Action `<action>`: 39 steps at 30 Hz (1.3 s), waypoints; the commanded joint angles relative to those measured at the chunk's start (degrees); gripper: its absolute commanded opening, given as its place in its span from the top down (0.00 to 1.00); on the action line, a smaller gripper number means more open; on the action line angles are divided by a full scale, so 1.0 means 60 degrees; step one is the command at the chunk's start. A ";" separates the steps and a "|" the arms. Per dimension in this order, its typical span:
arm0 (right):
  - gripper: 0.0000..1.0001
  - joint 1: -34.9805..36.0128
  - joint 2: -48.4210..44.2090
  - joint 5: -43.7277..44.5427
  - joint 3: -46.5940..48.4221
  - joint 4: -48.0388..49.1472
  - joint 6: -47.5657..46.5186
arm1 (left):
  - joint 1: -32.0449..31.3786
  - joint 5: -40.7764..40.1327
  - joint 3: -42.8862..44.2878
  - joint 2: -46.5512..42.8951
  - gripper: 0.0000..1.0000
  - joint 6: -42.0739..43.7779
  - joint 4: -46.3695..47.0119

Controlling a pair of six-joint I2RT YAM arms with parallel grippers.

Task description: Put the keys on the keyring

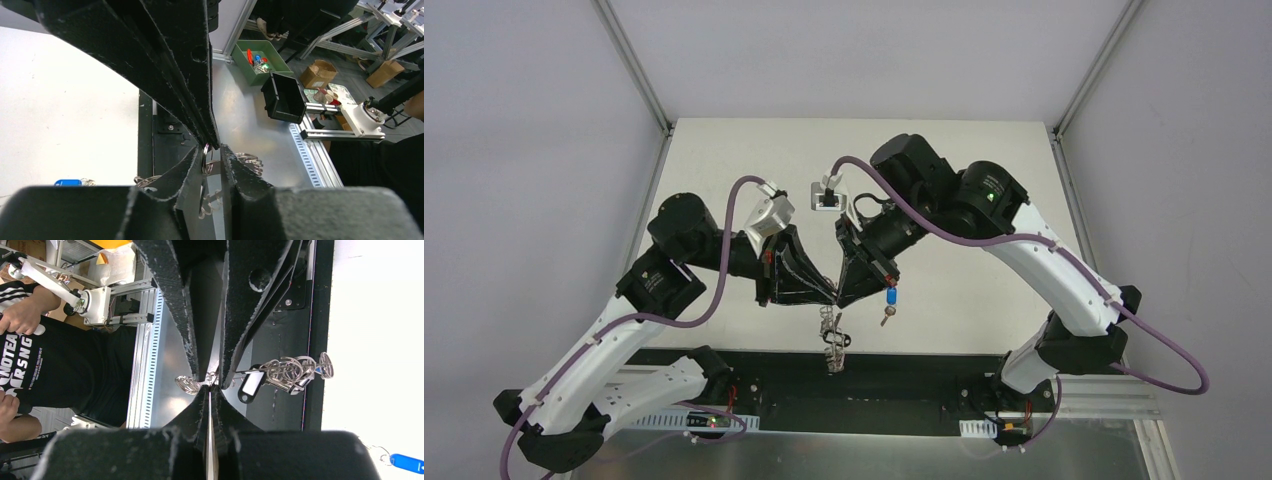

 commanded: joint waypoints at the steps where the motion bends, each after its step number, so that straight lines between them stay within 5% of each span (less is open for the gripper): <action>1: 1.00 -0.0039 -0.0013 0.0069 0.0457 -0.0014 0.0089 | 0.0013 0.0499 0.0432 0.0068 1.00 -0.0005 0.0227; 7: 0.98 -0.0015 -0.0095 0.0557 0.0435 -0.0065 0.0120 | 0.0012 0.0091 0.0463 0.0038 1.00 0.0141 0.0229; 12: 0.71 -0.0008 -0.1514 0.1710 -0.1141 0.1583 0.0398 | 0.0006 -0.0930 0.0072 -0.0452 1.00 0.0432 0.0641; 17: 0.57 -0.0001 -0.3780 0.2483 -0.4147 0.4852 0.0550 | 0.0003 -0.2055 -0.0698 -0.1368 1.00 -0.0013 0.2393; 26: 0.57 0.0289 -0.5326 0.3108 -0.6939 0.8701 0.0392 | -0.0001 -0.3116 -0.2257 -0.1791 1.00 -0.1710 0.6273; 39: 0.67 0.1327 -0.5617 0.4960 -0.8170 1.1567 -0.0449 | -0.0001 -0.4423 -0.3518 -0.2250 1.00 -0.2418 0.8407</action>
